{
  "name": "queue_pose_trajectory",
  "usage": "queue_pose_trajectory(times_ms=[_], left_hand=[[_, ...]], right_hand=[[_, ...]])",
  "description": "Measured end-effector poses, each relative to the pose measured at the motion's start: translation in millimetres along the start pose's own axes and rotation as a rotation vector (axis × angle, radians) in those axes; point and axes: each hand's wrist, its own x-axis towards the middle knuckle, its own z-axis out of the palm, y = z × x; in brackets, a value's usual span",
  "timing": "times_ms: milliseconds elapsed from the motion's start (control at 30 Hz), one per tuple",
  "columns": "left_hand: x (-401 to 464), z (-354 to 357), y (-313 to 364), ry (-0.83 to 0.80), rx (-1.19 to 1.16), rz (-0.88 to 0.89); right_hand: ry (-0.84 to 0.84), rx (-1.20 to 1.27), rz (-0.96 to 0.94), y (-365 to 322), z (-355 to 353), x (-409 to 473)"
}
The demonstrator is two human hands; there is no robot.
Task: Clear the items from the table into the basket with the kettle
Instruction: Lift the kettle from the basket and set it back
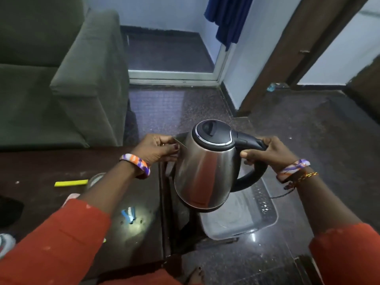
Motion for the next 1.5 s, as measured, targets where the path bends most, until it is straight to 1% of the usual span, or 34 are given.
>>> queue_pose_trajectory(times_ms=[133, 267, 467, 633, 833, 1200, 1300, 1500], left_hand=[[9.9, 63.3, -4.5, 0.005, 0.046, 0.044], [21.7, 105.5, -24.4, 0.014, 0.075, 0.034], [30.1, 137.7, -55.3, 0.014, 0.158, -0.014], [32.2, 141.9, -71.4, 0.043, 0.199, -0.077], [31.6, 142.3, -83.0, 0.043, 0.231, -0.137], [18.0, 130.9, -87.6, 0.0, 0.222, -0.155], [12.4, 130.8, -90.6, -0.022, 0.242, -0.17], [8.4, 132.4, -94.3, -0.032, 0.253, -0.169]], right_hand=[[-0.012, -0.164, 0.065, 26.9, -53.0, -14.6], [-0.012, -0.258, 0.123, 62.5, -86.1, -20.5], [-0.067, -0.358, 0.199, 110.5, -99.2, -26.5], [-0.106, -0.341, 0.167, 131.3, -95.7, -21.1], [-0.141, -0.284, 0.191, 149.9, -91.7, -9.6], [-0.188, -0.34, 0.2, 133.4, -91.6, -16.2], [-0.202, -0.399, 0.203, 130.9, -89.3, -21.3], [-0.154, -0.411, 0.226, 134.5, -78.6, -31.3]])
